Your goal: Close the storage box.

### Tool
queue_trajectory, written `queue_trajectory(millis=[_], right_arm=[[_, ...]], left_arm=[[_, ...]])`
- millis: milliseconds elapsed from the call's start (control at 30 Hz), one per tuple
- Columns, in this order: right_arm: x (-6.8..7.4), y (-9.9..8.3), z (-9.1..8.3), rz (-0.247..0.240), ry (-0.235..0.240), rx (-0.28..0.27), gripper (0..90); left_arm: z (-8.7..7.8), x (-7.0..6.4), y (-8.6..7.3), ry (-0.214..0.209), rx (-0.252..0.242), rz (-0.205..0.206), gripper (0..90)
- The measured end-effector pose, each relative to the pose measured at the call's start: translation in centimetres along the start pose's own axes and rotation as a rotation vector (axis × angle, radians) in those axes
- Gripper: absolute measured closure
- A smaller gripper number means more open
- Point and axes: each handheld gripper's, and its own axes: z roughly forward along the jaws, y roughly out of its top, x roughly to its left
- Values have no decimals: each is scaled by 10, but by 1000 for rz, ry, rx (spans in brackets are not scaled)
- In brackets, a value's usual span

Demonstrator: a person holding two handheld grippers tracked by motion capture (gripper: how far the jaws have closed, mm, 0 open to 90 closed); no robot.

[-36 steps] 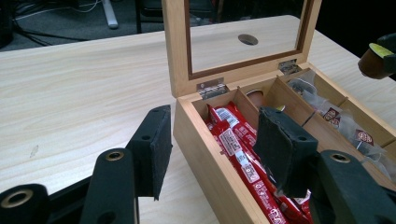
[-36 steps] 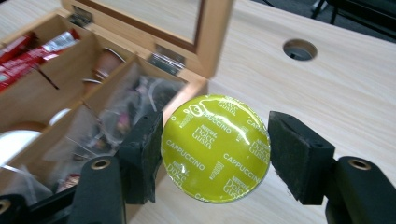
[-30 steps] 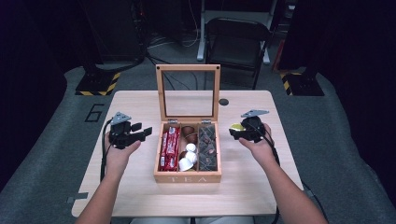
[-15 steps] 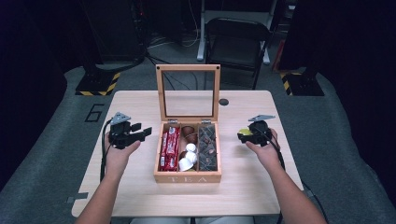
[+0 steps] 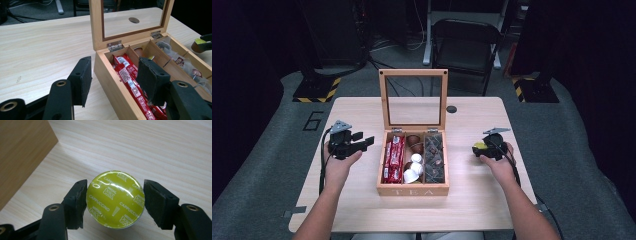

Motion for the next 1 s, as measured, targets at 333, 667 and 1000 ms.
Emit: queue_trajectory(millis=[333, 667, 1000], right_arm=[[-4, -8, 6, -2, -12, 30, 369], [-3, -9, 7, 10, -23, 32, 334], [-1, 3, -3, -3, -28, -8, 290]], left_arm=[[1, 0, -1, -2, 5, -1, 456], [1, -1, -1, -2, 7, 2, 456], [1, 0, 0, 0, 7, -1, 456]])
